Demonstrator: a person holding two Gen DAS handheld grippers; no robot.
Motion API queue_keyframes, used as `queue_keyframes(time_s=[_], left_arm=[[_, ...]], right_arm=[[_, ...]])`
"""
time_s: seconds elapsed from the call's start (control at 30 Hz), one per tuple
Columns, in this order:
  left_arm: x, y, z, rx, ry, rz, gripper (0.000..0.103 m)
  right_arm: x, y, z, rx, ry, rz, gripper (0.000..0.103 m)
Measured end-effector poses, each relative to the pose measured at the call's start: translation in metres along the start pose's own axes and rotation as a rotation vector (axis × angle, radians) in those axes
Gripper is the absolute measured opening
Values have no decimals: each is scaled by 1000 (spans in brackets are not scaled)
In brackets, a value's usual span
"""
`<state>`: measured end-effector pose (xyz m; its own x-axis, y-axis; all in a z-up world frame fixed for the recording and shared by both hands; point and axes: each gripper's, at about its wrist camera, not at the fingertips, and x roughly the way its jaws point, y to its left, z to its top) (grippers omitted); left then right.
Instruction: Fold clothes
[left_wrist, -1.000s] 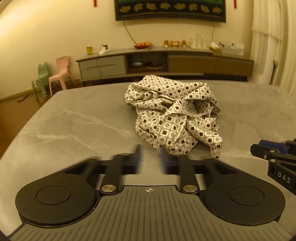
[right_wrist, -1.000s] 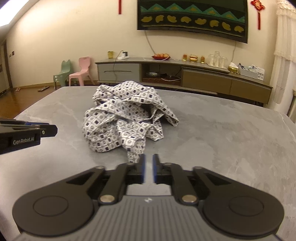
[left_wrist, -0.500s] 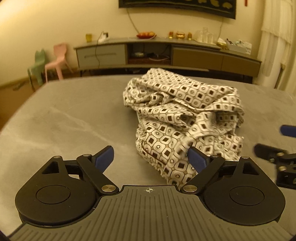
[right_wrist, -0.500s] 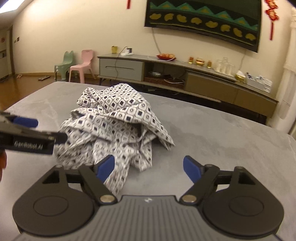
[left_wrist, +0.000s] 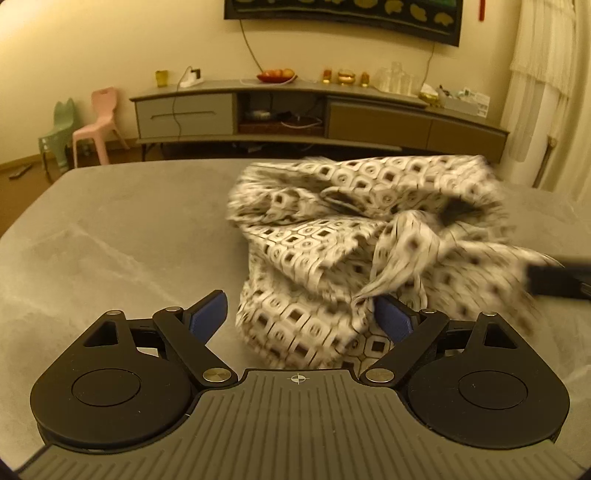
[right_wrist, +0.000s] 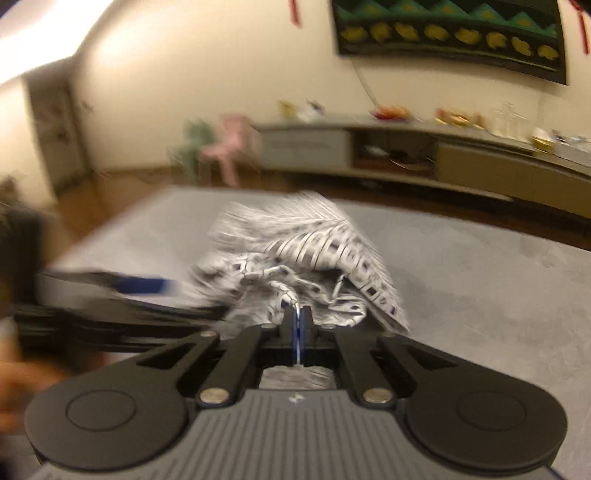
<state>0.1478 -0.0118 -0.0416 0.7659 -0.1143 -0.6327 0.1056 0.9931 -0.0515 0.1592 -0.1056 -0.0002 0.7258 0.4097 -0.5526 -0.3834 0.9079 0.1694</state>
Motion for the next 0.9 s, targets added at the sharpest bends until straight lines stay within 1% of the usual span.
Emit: queue_keyframes(time_s=[0.07, 0.1, 0.17, 0.2, 0.23, 0.27, 0.3, 0.33, 0.4, 0.43, 0.47, 0.5, 0.53, 0.57, 0.6, 0.63, 0.7, 0.73, 0.77, 0.8, 0.83, 0.87, 0.9], left_arm=[[-2, 1, -2, -4, -3, -9, 76], [-2, 0, -4, -2, 3, -18, 75], [0, -1, -7, 3, 16, -33, 64], [0, -3, -8, 11, 22, -41, 61], [0, -4, -9, 19, 27, -49, 57], [0, -6, -9, 27, 24, -49, 56], [-1, -6, -9, 31, 20, -50, 55], [-1, -6, -10, 32, 20, -55, 53], [0, -5, -10, 32, 24, -66, 50], [1, -5, -10, 33, 27, -71, 47], [1, -4, -10, 35, 29, -75, 43], [3, -5, -10, 40, 36, -83, 38], [5, -6, -10, 45, 43, -91, 26], [7, -6, -10, 53, 53, -97, 5], [10, -7, -10, 61, 63, -102, 0], [10, -6, -10, 62, 61, -97, 0], [5, 1, -5, 51, 29, -58, 0], [-4, 11, 1, 15, -6, -36, 0], [-13, 20, 8, -22, -42, -14, 0], [-28, 32, 16, -60, -92, 11, 0], [-43, 43, 23, -97, -142, 35, 0], [-57, 52, 27, -113, -188, 45, 0], [-70, 61, 30, -129, -232, 53, 0]], right_arm=[[-24, 15, -15, -17, 9, 64, 1], [-29, 19, -23, -27, 22, 63, 1], [-27, 20, -38, -24, 66, 35, 2], [-23, 17, -43, -23, 98, 8, 6], [-22, 17, -44, -35, 102, -31, 13], [-26, 17, -40, -41, 72, -60, 18], [-31, 17, -36, -47, 39, -88, 28], [-36, 17, -32, -52, 6, -116, 46], [-39, 18, -23, -63, -44, -168, 62], [-38, 18, -17, -70, -59, -193, 62], [-28, 19, -14, -96, -44, -219, 63], [-14, 20, -11, -126, -10, -245, 64], [4, 18, -11, -152, 29, -266, 61], [22, 16, -10, -176, 74, -283, 58], [38, 12, -8, -188, 132, -286, 29], [53, 8, -6, -198, 192, -288, 6], [38, 5, 7, -171, 141, -295, 5], [18, 3, 20, -145, 71, -299, 5], [-12, 0, 32, -101, -19, -307, 5], [-38, -4, 41, -51, -94, -298, 5], [-67, -11, 46, 12, -168, -269, 5], [-91, -18, 48, 61, -218, -256, 5], [-109, -26, 43, 90, -246, -272, 5]])
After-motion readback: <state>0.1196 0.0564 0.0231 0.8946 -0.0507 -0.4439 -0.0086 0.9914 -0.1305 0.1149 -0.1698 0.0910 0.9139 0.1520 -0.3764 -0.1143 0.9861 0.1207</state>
